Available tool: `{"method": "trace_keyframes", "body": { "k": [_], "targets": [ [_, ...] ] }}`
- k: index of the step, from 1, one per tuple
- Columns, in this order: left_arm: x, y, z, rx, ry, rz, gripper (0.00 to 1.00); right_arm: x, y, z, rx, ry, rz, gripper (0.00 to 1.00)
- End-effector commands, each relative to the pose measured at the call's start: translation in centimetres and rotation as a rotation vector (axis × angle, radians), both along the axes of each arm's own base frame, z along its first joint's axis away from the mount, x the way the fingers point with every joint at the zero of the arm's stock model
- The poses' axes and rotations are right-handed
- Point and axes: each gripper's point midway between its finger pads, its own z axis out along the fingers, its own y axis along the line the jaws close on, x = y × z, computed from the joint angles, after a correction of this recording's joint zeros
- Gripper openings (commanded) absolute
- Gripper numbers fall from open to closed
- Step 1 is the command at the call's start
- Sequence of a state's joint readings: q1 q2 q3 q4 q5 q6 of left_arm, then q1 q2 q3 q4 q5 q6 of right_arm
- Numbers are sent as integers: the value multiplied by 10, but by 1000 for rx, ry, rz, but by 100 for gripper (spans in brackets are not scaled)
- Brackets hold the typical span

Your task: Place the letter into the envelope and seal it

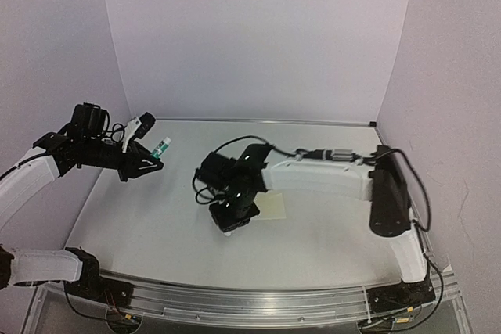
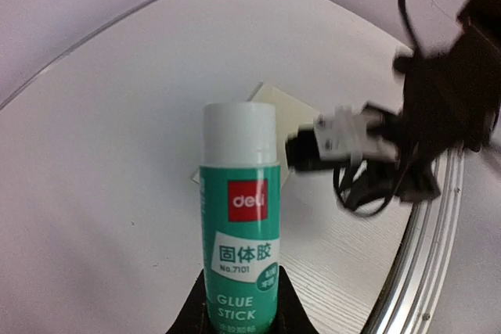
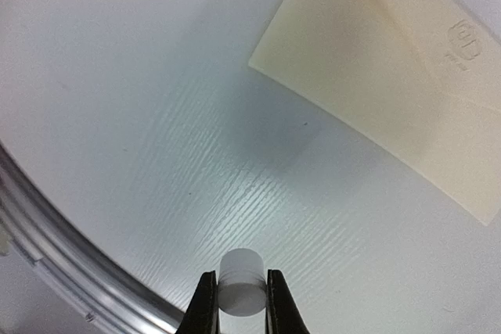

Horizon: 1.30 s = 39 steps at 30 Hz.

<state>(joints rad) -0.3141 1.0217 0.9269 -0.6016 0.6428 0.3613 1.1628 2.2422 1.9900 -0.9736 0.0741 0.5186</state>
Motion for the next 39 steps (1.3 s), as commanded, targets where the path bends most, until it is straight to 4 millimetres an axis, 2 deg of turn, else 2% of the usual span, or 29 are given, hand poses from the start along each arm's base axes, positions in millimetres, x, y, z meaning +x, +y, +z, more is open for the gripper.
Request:
{"method": "trace_keyframes", "body": {
  "k": [1,4,7,11,13,17,19,30,39],
  "targets": [
    [-35,-10,3,75,-66,-229,0,15,-3,161,519,-24,33,0],
    [-58,-20,9,64,-85,-341,0,5,-5,202,655,-20,93,0],
    [-76,-32,13,57,-82,-419,0,-8,1,235,765,9,164,0],
    [-83,-43,26,37,-83,-456,0,-9,6,263,860,-12,175,0],
    [-84,-49,35,24,-80,-464,0,-8,9,270,885,-17,176,0],
    [-84,-59,59,-7,-99,-472,0,-10,19,276,910,1,190,0],
    [-86,-61,64,-7,-102,-483,0,-9,19,278,912,-9,190,0],
    [-90,-65,53,24,-98,-508,0,-8,24,295,956,-26,207,0],
    [-86,-68,58,19,-104,-499,0,-9,33,284,936,-14,204,0]
  ]
}}
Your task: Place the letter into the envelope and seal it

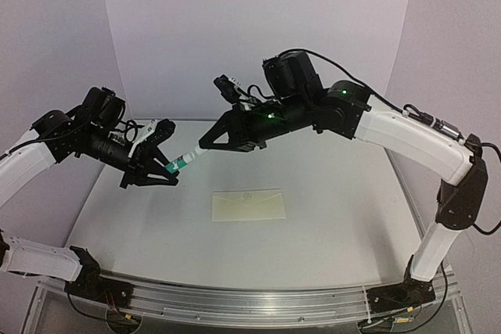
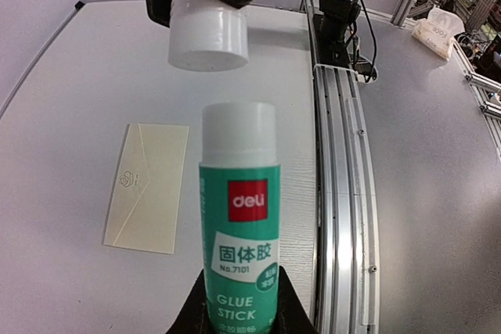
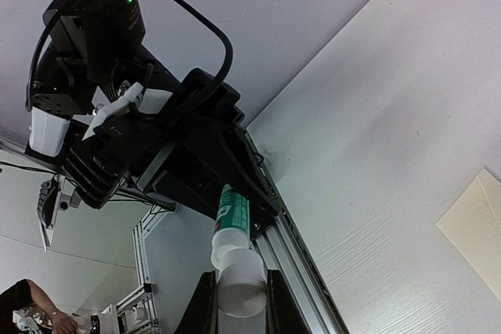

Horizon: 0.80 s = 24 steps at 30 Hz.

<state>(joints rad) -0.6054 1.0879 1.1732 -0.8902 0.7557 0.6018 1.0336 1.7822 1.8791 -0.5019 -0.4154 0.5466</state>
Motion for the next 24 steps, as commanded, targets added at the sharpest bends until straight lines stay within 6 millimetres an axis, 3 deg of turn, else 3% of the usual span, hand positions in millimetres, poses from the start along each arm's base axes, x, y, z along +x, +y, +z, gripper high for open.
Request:
{"method": "trace_keyframes", "body": {
  "k": [1,24],
  "targets": [
    [3,-4,13,-20,-31,-1,0,-3,12,13,45,-24,24,0],
    [9,-6,13,-16,-19,30,0,-18,18,-1,34,1,99,0]
  ]
}}
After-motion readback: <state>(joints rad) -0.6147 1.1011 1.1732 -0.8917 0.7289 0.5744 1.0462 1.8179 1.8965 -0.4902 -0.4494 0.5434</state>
